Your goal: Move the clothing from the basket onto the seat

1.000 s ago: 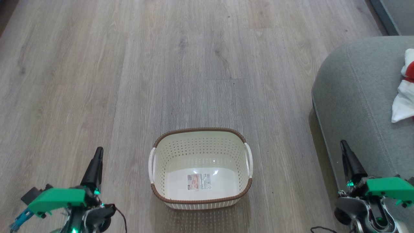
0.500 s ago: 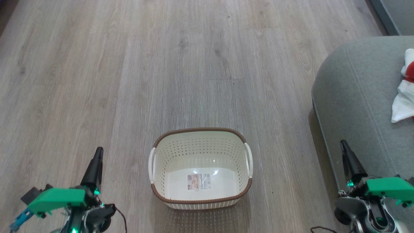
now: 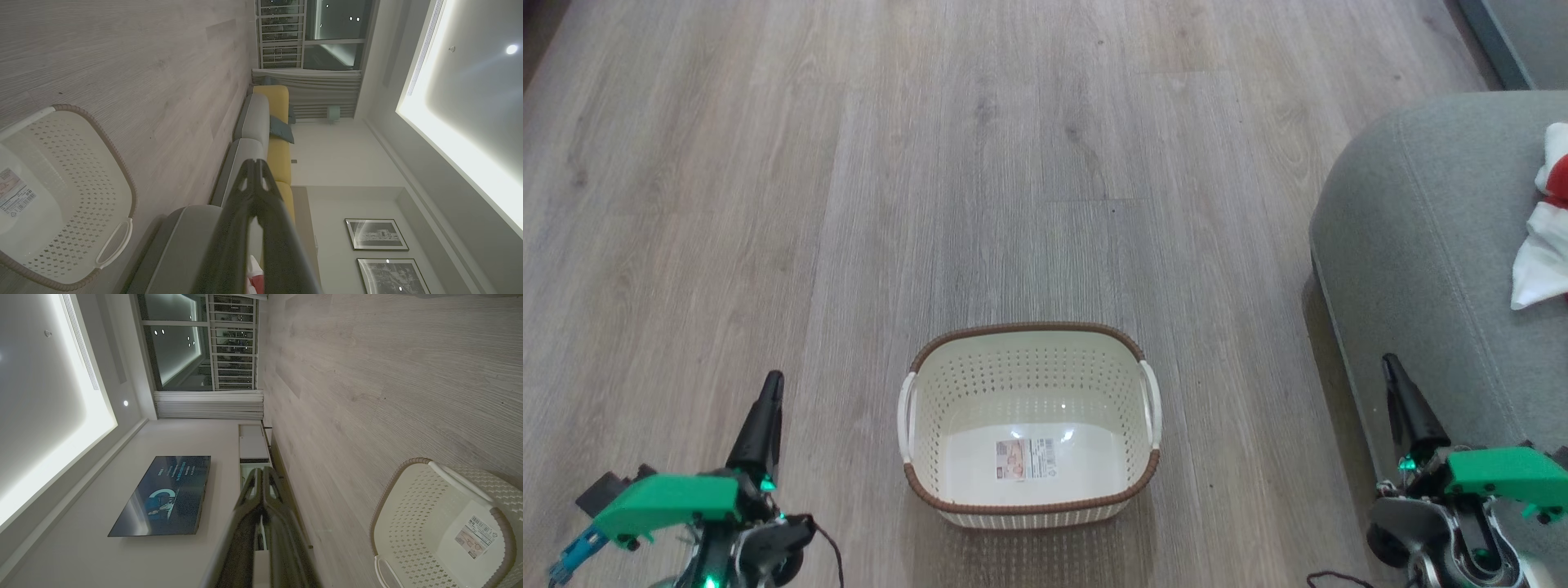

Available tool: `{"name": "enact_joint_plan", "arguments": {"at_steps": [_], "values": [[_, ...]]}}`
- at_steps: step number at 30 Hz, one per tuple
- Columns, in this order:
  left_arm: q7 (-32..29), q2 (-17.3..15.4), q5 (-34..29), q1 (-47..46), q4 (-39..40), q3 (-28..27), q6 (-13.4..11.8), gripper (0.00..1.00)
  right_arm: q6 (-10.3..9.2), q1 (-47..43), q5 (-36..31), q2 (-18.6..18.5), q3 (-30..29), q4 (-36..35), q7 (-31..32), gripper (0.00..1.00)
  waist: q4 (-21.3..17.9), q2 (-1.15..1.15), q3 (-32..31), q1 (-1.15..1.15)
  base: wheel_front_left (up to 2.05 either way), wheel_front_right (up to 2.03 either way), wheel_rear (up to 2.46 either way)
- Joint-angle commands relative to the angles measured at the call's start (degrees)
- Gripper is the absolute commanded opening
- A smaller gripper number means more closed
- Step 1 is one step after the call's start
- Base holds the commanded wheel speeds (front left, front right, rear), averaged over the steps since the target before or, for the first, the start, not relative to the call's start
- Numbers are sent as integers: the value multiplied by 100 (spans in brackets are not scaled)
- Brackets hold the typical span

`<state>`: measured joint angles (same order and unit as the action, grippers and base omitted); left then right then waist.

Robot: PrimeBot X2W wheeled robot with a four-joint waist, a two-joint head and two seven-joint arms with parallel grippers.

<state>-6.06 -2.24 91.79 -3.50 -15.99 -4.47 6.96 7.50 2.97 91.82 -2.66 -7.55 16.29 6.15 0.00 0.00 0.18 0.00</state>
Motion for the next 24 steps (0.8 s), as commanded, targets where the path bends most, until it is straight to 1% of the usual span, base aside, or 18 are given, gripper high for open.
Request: {"name": "enact_joint_plan", "arguments": {"at_steps": [1, 24], "values": [[-42, -64, 39, -269, 195, -205, 53, 0, -1, 321, 35, -21, 104, -226, 33, 0, 0, 0, 0, 0, 0, 0, 0], [-42, -64, 39, -269, 195, -204, 53, 0, -1, 321, 36, -21, 104, -226, 33, 0, 0, 0, 0, 0, 0, 0, 0]]}}
